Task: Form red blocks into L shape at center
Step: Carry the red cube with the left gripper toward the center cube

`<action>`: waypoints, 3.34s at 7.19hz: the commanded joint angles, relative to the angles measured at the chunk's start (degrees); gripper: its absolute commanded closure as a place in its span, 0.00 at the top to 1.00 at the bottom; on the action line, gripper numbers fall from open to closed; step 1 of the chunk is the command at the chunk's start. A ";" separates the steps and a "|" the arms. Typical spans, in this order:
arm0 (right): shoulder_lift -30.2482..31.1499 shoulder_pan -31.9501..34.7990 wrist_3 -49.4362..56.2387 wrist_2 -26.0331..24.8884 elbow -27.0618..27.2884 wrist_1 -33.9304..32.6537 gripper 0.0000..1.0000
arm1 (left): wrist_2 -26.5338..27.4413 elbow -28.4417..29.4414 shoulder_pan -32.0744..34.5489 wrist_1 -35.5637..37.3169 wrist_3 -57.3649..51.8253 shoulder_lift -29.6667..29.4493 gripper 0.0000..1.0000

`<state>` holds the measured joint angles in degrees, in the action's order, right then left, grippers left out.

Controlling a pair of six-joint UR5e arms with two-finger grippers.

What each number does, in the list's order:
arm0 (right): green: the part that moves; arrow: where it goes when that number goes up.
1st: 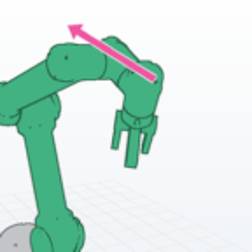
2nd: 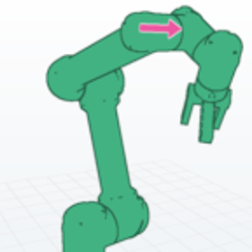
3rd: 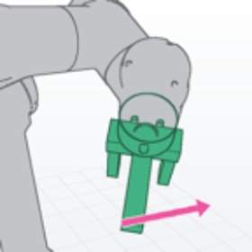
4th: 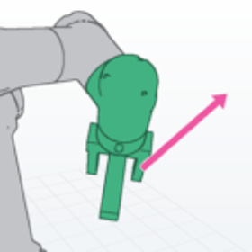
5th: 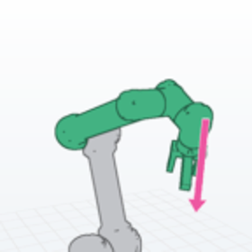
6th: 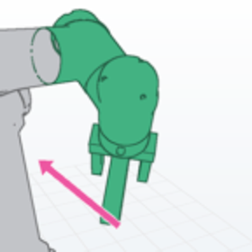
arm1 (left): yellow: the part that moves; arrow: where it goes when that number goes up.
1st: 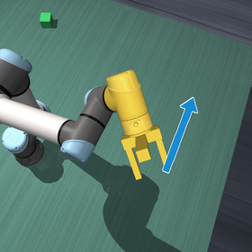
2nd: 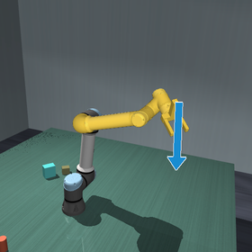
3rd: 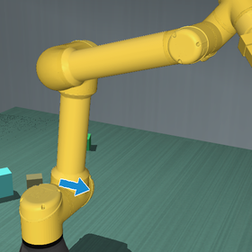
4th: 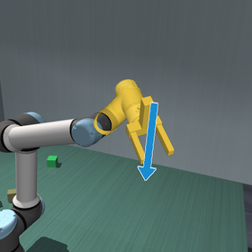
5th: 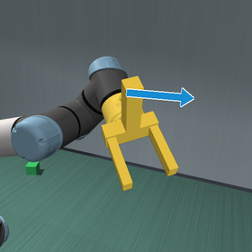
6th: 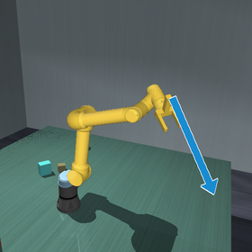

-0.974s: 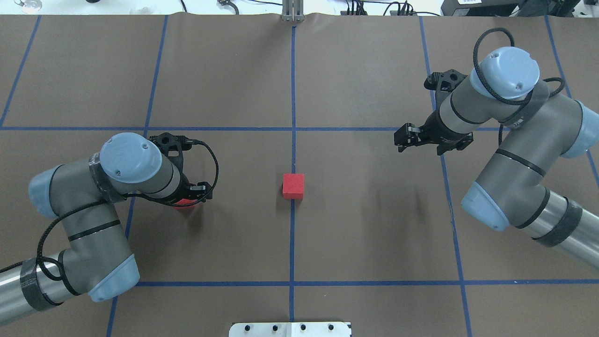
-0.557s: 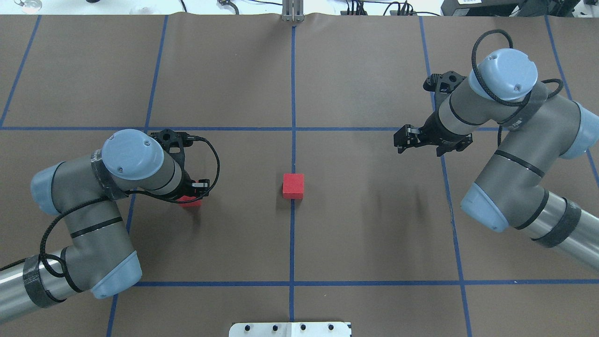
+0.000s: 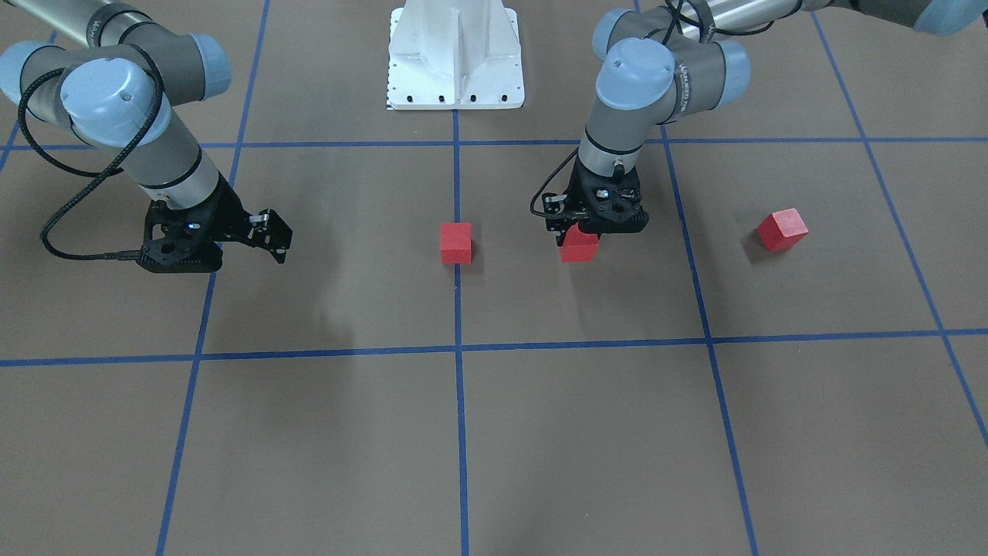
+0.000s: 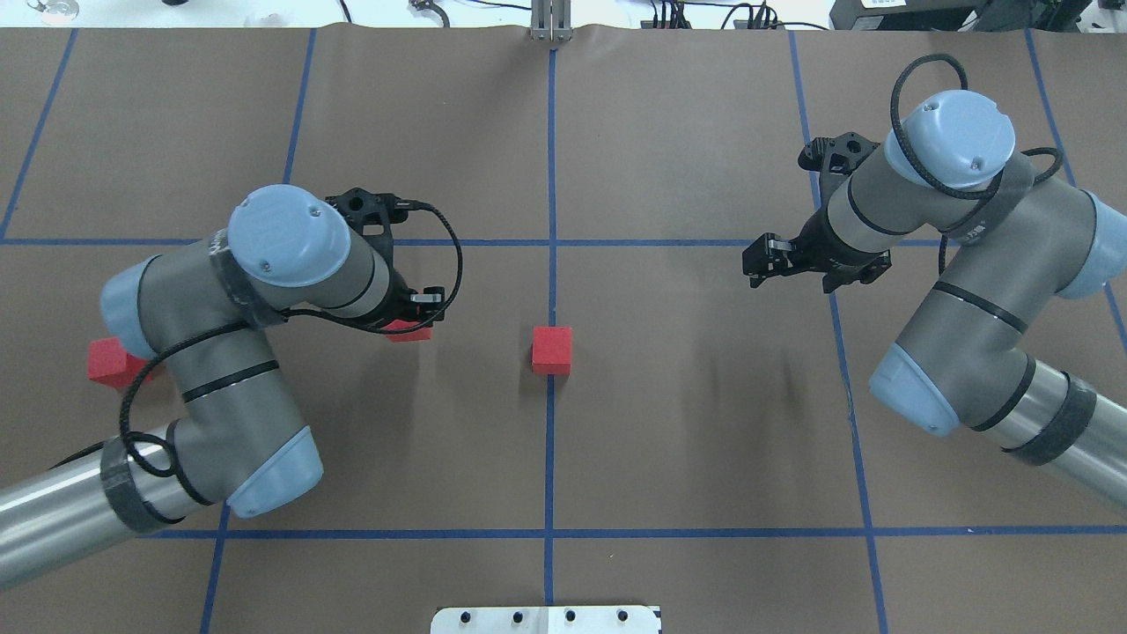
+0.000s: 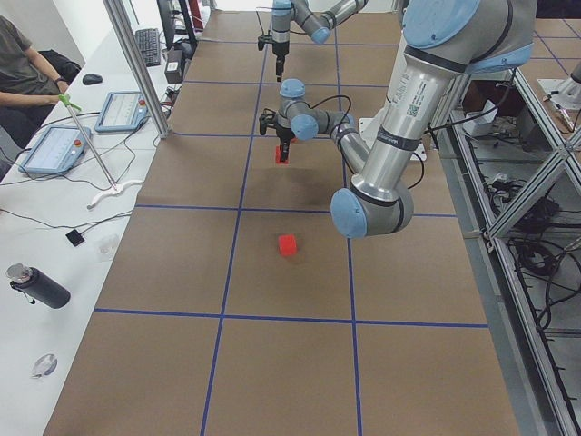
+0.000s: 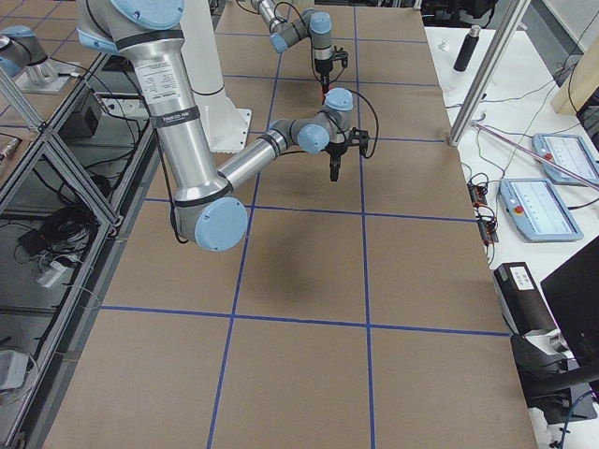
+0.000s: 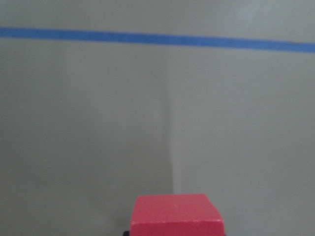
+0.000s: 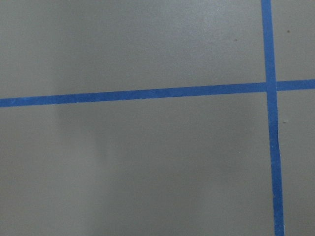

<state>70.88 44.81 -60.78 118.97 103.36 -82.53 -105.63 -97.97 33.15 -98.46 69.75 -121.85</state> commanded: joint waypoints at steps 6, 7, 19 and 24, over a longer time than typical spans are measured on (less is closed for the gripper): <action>1.01 0.10 -0.04 -0.23 0.26 0.00 1.00 | 3.85 31.95 -2.20 8.34 -15.52 -30.97 0.00; 1.01 0.10 -0.12 -0.23 0.35 0.00 1.00 | 3.85 32.05 -3.17 8.46 -15.43 -30.90 0.00; 1.10 -0.07 -0.65 -1.55 0.88 0.00 1.00 | -2.48 33.11 -2.21 3.63 -10.16 -30.11 0.00; 1.19 -0.07 -0.48 -1.55 0.61 0.00 1.00 | -2.39 32.05 -2.48 3.27 -6.65 -27.83 0.00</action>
<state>72.04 44.74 -61.27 117.42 104.01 -82.53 -108.02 -65.70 30.77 -95.19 62.04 -150.48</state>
